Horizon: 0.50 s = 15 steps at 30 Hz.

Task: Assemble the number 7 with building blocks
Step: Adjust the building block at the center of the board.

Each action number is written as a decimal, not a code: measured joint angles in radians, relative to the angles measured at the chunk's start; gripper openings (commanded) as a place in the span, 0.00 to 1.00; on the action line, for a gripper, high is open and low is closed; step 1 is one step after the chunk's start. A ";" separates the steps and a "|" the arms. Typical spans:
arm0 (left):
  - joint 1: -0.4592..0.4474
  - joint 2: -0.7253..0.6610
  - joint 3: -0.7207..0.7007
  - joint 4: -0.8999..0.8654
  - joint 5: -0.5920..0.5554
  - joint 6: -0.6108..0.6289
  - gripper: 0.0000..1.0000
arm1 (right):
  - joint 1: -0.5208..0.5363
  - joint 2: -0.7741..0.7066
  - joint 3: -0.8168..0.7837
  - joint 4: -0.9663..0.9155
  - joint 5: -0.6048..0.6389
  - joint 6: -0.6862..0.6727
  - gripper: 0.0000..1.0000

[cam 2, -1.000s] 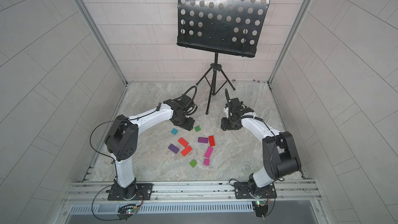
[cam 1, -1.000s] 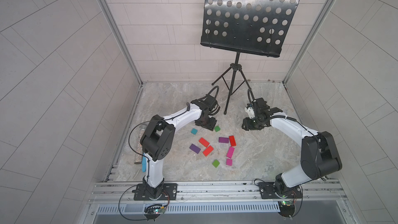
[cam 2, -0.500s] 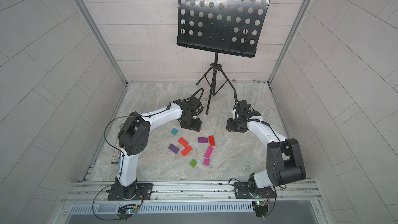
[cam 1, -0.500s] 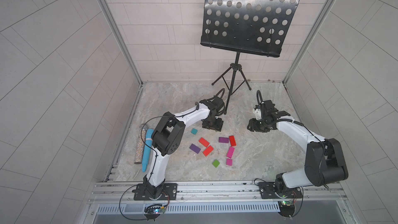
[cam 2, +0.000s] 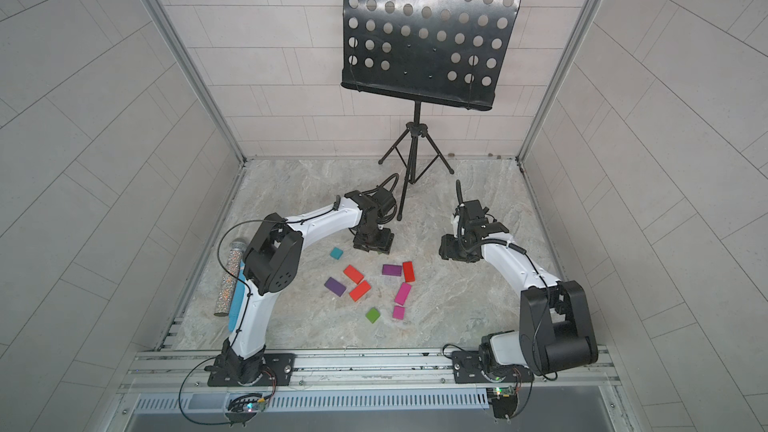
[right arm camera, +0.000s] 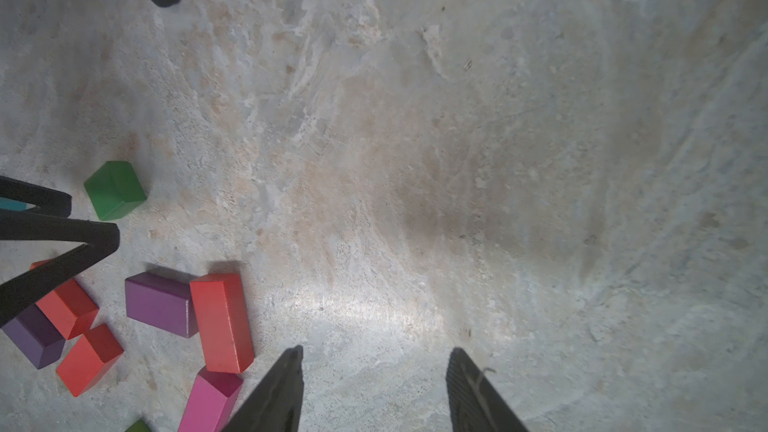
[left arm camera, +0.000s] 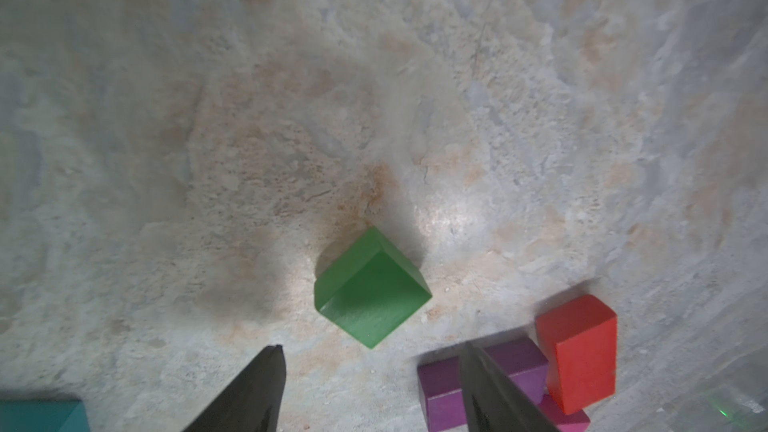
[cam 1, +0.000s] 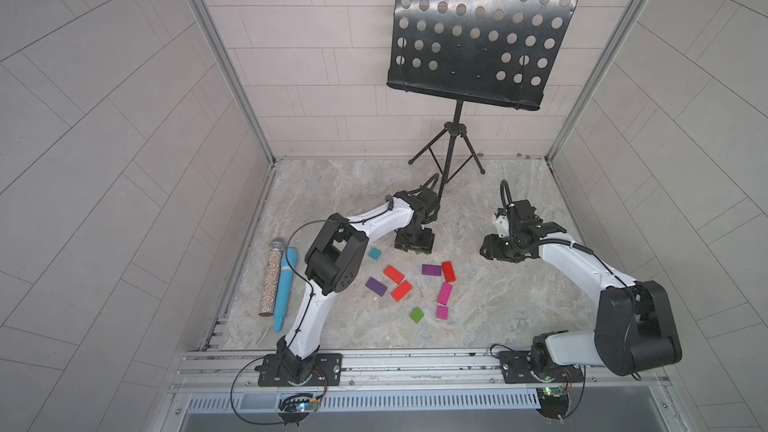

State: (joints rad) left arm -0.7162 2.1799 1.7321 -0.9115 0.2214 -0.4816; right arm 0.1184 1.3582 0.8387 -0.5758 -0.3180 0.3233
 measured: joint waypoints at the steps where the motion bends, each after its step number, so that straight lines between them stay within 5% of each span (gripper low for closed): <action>1: 0.000 0.003 0.006 -0.003 -0.003 -0.002 0.74 | 0.000 -0.003 -0.005 0.002 0.000 0.000 0.59; 15: 0.000 0.084 0.084 -0.037 -0.008 -0.061 0.70 | 0.000 -0.031 -0.023 0.003 0.001 0.002 0.59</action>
State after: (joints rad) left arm -0.7162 2.2635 1.8156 -0.9482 0.2138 -0.5423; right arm 0.1184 1.3273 0.8158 -0.5732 -0.3172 0.3256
